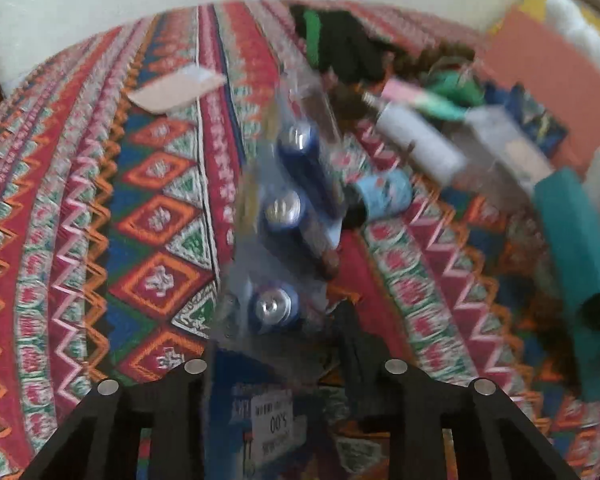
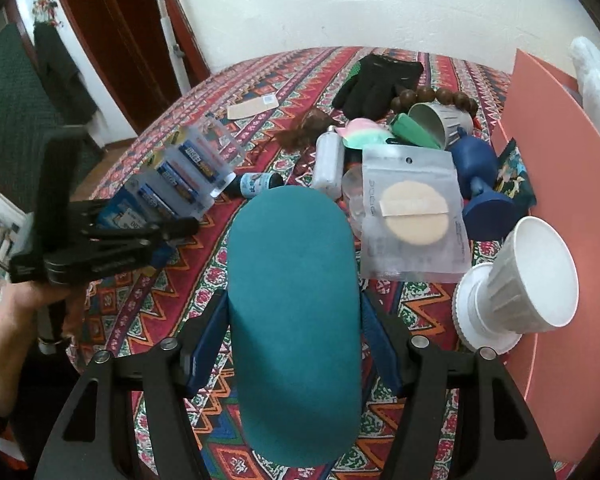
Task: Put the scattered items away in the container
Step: 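Grasp the blue battery blister pack with the left gripper while the right holds the teal case, then carry the battery pack and teal case over the pink box and release both, then grasp the small blue-labelled bottle with the left gripper while the right reaches the spray bottle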
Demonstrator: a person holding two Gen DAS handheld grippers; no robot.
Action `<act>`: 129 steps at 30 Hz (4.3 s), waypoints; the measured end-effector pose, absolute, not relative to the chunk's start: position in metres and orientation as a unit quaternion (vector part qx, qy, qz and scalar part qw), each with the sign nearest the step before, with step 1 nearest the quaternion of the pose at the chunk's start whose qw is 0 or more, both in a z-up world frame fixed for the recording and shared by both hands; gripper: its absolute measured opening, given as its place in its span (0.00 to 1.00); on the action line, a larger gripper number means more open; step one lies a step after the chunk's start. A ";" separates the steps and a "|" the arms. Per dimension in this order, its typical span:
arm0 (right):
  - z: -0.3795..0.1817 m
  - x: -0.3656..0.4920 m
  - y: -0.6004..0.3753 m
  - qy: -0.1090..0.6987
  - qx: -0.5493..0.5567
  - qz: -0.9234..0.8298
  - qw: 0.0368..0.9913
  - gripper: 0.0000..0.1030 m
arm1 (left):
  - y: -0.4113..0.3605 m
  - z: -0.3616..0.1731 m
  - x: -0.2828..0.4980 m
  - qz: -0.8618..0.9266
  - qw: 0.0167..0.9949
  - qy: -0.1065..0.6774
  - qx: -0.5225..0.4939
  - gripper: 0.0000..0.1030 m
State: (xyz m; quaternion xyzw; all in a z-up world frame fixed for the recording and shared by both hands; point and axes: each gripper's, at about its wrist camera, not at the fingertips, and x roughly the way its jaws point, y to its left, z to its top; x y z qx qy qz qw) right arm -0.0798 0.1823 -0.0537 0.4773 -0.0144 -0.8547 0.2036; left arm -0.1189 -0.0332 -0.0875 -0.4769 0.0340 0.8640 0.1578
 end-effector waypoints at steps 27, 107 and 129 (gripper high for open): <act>0.046 -0.025 0.209 -0.139 0.340 -0.900 0.235 0.65 | -0.034 0.051 -0.055 0.900 0.268 -0.107 -0.326 0.13; -0.076 -0.232 0.110 -0.042 0.496 -0.847 0.186 0.52 | 0.006 -0.094 -0.171 0.901 0.134 -0.079 -0.406 0.63; -0.092 -0.227 0.102 -0.014 0.510 -0.837 0.198 0.00 | -0.024 -0.100 -0.126 0.898 0.143 -0.010 -0.416 0.66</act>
